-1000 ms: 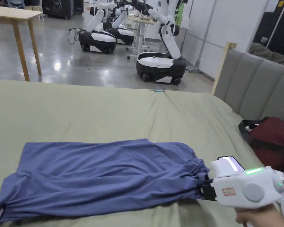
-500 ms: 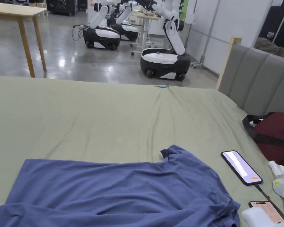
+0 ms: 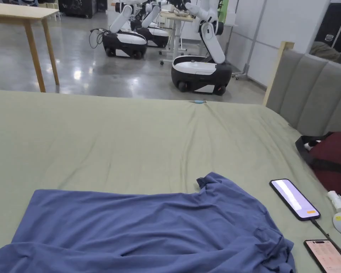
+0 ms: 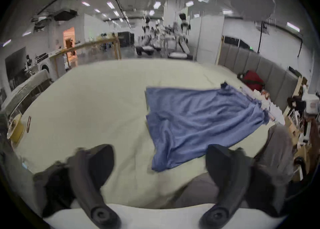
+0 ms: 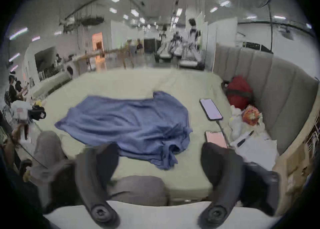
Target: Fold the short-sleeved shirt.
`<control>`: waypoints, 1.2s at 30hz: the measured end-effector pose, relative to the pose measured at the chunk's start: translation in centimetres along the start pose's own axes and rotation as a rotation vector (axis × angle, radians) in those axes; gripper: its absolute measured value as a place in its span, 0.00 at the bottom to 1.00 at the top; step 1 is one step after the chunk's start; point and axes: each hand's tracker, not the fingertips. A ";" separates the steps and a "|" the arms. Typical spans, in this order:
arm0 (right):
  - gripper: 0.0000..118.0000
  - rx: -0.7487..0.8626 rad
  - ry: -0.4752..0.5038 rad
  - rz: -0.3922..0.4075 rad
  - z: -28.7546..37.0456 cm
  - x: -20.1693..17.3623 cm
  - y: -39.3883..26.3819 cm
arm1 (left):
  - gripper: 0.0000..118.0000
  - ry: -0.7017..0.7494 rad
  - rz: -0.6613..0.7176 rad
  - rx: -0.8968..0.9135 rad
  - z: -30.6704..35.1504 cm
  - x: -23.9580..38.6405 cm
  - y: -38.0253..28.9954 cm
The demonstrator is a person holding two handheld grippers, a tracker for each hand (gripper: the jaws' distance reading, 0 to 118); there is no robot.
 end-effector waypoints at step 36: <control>0.01 -0.171 0.050 0.003 -5.7 -2.0 1.1 | 0.48 -0.057 -0.311 -0.327 -35.3 -2.7 12.3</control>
